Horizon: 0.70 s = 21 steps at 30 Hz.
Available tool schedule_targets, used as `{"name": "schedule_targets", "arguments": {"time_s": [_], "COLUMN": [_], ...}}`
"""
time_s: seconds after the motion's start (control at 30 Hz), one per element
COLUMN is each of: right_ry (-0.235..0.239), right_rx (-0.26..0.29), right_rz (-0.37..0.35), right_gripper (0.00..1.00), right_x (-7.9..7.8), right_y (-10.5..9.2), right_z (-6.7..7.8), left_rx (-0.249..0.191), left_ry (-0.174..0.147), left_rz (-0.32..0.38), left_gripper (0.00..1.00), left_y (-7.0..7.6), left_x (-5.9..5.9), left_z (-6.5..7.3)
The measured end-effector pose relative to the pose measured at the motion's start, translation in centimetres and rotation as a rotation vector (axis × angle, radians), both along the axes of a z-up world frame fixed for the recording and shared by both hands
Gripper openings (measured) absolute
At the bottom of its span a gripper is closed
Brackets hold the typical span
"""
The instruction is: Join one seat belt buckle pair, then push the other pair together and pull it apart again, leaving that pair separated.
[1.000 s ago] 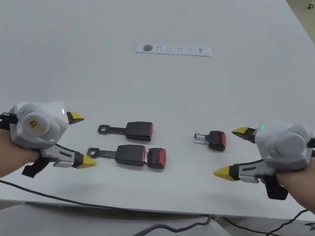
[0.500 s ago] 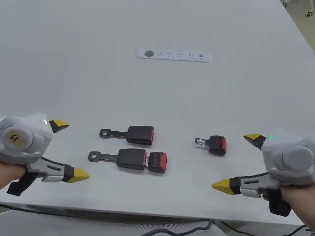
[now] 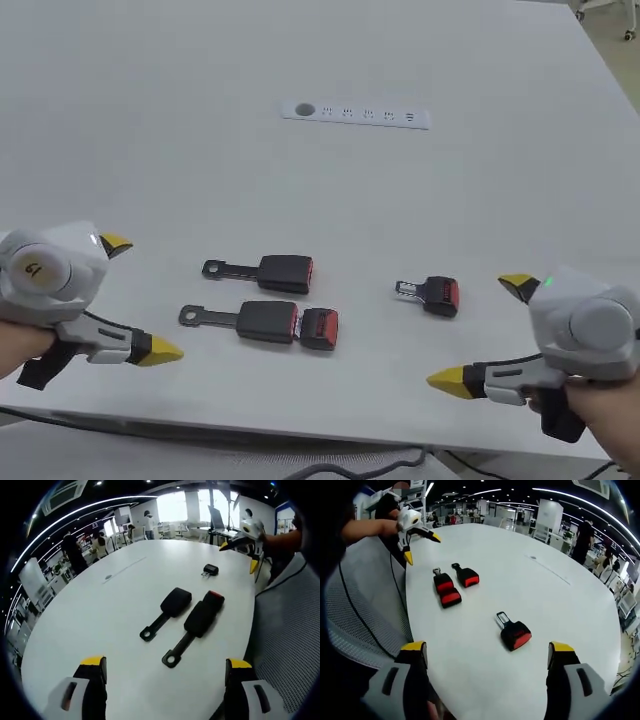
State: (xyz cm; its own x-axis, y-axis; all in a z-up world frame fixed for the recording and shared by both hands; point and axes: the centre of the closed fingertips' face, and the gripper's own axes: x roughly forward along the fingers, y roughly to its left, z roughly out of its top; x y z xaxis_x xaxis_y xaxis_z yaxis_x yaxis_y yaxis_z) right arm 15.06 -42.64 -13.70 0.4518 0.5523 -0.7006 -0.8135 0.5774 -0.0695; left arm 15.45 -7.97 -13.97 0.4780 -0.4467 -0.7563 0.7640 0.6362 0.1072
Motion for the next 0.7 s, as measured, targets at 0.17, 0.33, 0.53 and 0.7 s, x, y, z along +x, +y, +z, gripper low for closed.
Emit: {"name": "schedule_targets", "arguments": {"time_s": [0.17, 0.33, 0.53, 0.7], "right_ry": [0.024, 0.027, 0.028, 0.028], "right_rx": [0.009, 0.008, -0.028, -0.022], "right_rz": [-0.016, -0.026, -0.010, -0.011], "right_gripper": [1.00, 1.00, 1.00, 1.00], "right_x": [-0.35, -0.28, -0.35, -0.19], "right_y": [-0.10, -0.34, -0.21, 0.31], "right_z": [-0.47, -0.53, -0.69, -0.51], "left_rx": [0.011, 0.008, 0.024, 0.038], "left_ry": [0.015, 0.011, 0.009, 0.015], "left_rz": [-0.020, -0.009, -0.006, -0.012], "left_gripper": [1.00, 1.00, 1.00, 1.00], "left_y": [-0.48, -0.45, -0.13, -0.07], "left_x": [-0.30, -0.10, 0.02, -0.15], "left_z": [-0.42, -0.28, -0.27, -0.68]}}
